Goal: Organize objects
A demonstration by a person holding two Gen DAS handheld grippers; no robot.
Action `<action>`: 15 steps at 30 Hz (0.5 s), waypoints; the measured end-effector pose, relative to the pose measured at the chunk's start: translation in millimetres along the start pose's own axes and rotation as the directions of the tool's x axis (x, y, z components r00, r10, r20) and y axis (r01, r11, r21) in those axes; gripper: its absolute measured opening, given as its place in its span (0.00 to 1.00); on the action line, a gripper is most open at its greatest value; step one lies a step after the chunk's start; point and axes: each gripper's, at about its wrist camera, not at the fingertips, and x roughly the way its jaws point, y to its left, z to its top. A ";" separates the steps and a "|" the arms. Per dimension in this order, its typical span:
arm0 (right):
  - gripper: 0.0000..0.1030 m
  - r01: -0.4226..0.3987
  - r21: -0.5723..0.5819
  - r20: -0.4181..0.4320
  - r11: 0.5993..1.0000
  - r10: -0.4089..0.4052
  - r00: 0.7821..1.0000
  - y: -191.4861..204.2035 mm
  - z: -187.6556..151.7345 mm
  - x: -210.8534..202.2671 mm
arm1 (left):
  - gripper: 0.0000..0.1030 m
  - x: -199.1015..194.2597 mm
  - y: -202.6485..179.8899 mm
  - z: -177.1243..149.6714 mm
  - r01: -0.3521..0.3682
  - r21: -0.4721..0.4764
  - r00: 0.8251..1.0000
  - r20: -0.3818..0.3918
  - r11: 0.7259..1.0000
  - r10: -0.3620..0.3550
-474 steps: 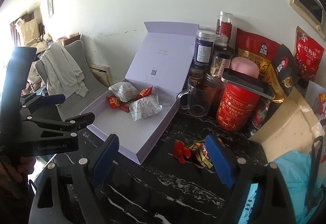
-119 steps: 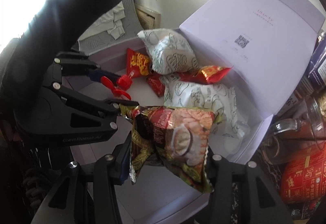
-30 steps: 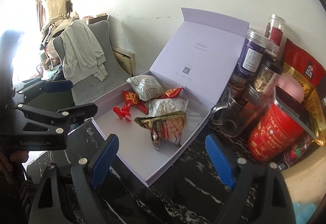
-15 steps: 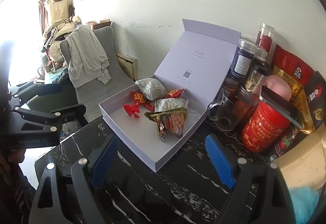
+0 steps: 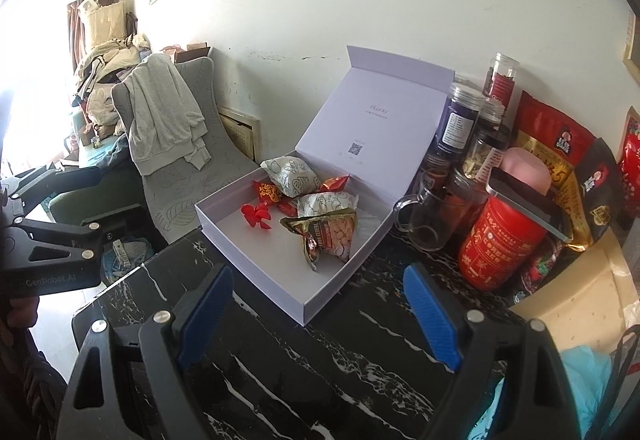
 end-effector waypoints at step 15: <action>0.86 -0.007 -0.001 -0.033 1.000 0.007 0.999 4.1 -1.7 0.4 | 0.81 1.8 3.5 -9.1 -0.022 0.000 0.999 -0.041 1.000 0.022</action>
